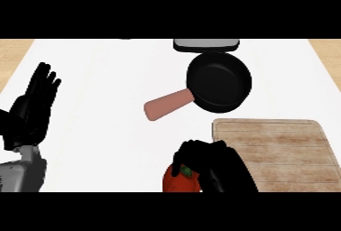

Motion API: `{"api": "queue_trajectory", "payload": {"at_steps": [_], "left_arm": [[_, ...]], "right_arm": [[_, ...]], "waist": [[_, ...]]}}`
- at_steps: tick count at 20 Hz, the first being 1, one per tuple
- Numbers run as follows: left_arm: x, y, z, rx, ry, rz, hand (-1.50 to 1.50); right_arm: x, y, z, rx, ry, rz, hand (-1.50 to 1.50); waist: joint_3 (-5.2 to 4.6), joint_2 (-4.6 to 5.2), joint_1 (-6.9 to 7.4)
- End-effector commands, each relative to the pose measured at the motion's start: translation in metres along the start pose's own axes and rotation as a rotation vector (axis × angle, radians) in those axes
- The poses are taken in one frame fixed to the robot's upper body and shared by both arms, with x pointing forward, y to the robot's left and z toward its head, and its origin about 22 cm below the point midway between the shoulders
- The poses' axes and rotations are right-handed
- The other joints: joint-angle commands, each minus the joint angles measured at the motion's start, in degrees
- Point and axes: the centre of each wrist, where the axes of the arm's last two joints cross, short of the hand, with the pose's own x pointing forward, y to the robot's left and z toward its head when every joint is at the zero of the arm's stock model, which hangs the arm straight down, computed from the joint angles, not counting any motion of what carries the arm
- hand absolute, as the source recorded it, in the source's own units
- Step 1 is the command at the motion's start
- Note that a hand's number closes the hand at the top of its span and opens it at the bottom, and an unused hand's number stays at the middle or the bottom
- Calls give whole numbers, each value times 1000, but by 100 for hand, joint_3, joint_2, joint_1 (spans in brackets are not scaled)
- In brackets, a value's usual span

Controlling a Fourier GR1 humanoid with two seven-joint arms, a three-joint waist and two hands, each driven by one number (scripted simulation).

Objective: Pick the bell pepper from the cutting board and place it in the pot

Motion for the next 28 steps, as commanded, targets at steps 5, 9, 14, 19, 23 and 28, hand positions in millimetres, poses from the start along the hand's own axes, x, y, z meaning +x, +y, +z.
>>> {"api": "queue_trajectory", "payload": {"at_steps": [5, 9, 14, 19, 23, 28], "left_arm": [[-5, -9, 4, -22, -6, 5, 0], [2, -6, -8, -26, -12, 0, 0], [1, -5, 13, -34, -8, 13, 0], [-19, -13, 0, -26, -9, 2, 0], [1, -7, -10, -20, -7, 18, 0], [0, -20, 3, -37, -22, 2, 0]], "right_arm": [[51, -46, -33, -249, 139, -9, 150], [45, -62, -70, -248, 196, -62, 150], [9, -69, -91, -272, 226, -74, 150], [-44, -62, -125, -301, 266, -155, 150], [-67, -76, -135, -327, 264, 205, 150], [-129, -63, -144, -347, 325, 360, 150]], "waist": [[14, 61, 154], [19, 77, 138], [23, 68, 128], [23, 100, 139], [14, 121, 107], [26, 107, 202]]}}
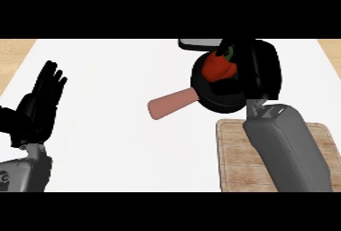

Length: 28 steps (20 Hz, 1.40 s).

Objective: Pick the bell pepper from the cutting board and place it in the pot

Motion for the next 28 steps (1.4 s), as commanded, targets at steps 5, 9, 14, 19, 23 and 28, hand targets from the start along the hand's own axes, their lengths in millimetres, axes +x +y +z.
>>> {"api": "queue_trajectory", "payload": {"at_steps": [5, 9, 14, 19, 23, 28], "left_arm": [[12, -5, 0, -15, -5, -2, 0], [10, -17, -15, -25, -6, -6, 0], [12, 0, -6, -9, -14, -2, 0], [8, 1, 0, -8, -4, 1, 0], [8, -13, -5, -18, -10, 6, 0], [-5, -9, -2, -10, 7, 17, 0]], "right_arm": [[-59, 42, -42, 20, 17, 136, 150], [-41, 77, -48, 117, 86, 25, 150], [-67, 84, -53, 235, 174, -109, -150], [-89, 83, -50, 287, 98, -352, -150], [-89, 77, -59, 157, 95, -566, -150], [-122, 65, -56, 79, 131, -709, -150]], "waist": [[5, -1, 51], [6, 24, 69], [6, 20, 112], [10, -3, 59], [13, 24, 59], [6, -5, -18]]}}
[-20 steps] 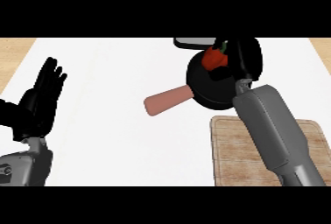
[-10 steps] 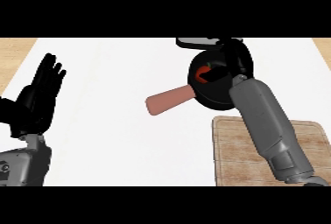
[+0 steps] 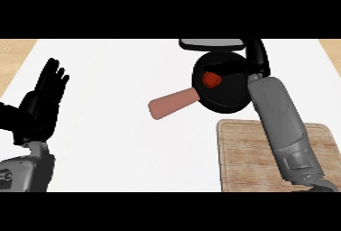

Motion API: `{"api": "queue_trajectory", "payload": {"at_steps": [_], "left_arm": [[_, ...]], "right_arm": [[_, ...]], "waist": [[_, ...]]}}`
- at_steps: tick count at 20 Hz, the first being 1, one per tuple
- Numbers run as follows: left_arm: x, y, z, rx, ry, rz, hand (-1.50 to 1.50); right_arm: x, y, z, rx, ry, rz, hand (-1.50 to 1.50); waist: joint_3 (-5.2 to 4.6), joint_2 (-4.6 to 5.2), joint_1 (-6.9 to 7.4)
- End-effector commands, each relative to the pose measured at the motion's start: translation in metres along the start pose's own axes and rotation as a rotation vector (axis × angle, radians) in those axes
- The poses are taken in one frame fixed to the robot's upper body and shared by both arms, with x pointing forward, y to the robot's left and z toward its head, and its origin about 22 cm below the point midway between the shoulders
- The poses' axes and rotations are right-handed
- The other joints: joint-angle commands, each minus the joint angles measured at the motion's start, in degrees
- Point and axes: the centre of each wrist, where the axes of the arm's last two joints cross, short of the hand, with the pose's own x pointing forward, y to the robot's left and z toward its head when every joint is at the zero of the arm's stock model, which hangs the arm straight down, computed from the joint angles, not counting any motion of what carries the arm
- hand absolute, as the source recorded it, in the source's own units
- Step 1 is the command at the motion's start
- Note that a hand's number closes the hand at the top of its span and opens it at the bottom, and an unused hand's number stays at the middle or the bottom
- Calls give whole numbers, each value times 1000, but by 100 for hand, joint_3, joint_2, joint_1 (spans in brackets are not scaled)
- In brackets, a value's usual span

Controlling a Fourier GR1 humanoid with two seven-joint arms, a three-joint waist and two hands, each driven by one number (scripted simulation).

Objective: Pick the bell pepper from the cutting board and place it in the pot

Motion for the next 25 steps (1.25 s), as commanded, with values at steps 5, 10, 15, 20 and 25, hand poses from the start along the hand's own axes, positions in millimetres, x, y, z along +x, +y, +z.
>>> {"api": "queue_trajectory", "payload": {"at_steps": [5, 10, 15, 20, 25], "left_arm": [[8, 22, -1, 11, 2, -4, 0], [-8, 20, -6, 11, 12, -3, 0], [-3, -1, -7, 19, 15, -7, 0], [-12, 7, 2, 16, -7, -23, 0], [-3, -1, 4, 14, 25, 5, 0]], "right_arm": [[-41, -78, 7, -68, 11, -173, -150], [-39, -127, 4, -37, 4, -180, -150], [-57, -179, 23, -9, 3, -176, -150], [-62, -191, 30, -17, -9, -164, -150], [-74, -208, 39, 23, 17, -167, -150]], "waist": [[-4, -33, -86], [-6, -28, -82], [-4, -26, -108], [-6, -37, -98], [-5, -35, -86]]}}
